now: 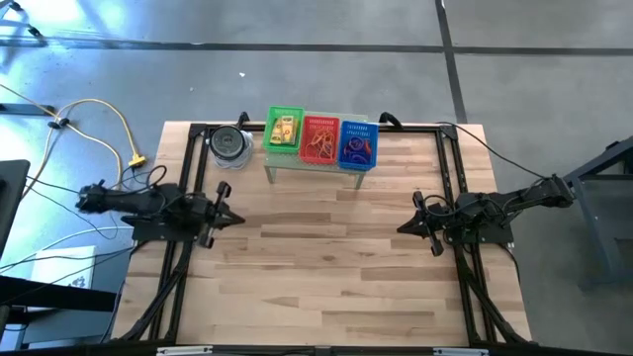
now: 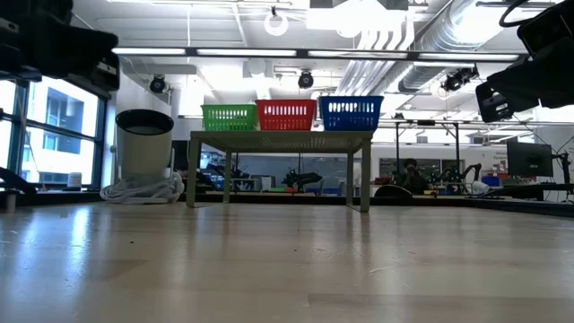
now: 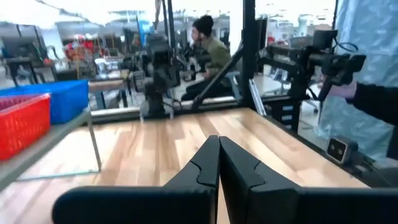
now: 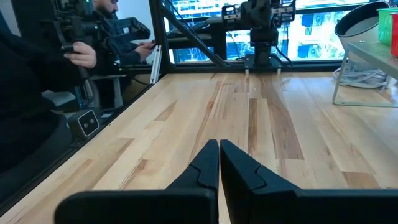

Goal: Pick & Place Office Desk Supplies
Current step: Return to Home Position

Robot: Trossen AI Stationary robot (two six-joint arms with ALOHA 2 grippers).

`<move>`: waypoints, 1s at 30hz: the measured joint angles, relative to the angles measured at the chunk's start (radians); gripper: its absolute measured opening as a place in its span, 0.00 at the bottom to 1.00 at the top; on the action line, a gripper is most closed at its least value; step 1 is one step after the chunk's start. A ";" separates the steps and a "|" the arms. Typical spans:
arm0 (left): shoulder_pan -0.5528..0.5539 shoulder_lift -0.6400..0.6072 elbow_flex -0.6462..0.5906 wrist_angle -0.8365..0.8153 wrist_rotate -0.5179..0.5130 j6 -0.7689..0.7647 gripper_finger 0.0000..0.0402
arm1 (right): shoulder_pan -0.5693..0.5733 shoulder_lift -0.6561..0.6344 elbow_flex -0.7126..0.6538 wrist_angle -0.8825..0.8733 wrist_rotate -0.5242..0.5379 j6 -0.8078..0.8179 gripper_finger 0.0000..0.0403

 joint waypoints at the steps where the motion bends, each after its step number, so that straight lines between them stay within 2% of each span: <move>1: 0.025 0.000 0.000 -0.007 0.030 -0.007 0.00 | 0.000 0.000 0.000 0.000 0.000 0.000 0.01; 5: 0.115 0.005 -0.001 0.007 0.145 -0.014 0.00 | 0.000 0.000 0.000 0.000 0.000 0.000 0.01; 8: 0.165 0.005 -0.001 0.010 0.188 -0.014 0.00 | 0.000 0.000 0.000 0.000 0.000 0.000 0.01; 14: 0.206 0.006 -0.001 -0.003 0.192 -0.055 0.00 | 0.000 0.000 0.000 0.000 0.000 0.000 0.01; 21: 0.206 0.006 -0.002 -0.003 0.191 -0.015 0.00 | 0.000 0.000 0.000 0.000 0.000 -0.001 0.01; 27: 0.206 0.006 -0.002 -0.003 0.191 -0.030 0.00 | 0.000 0.000 0.000 0.013 0.044 -0.250 0.01; 30: 0.206 0.006 -0.002 -0.003 0.191 -0.058 0.00 | 0.000 -0.001 0.000 0.013 0.046 -0.288 0.01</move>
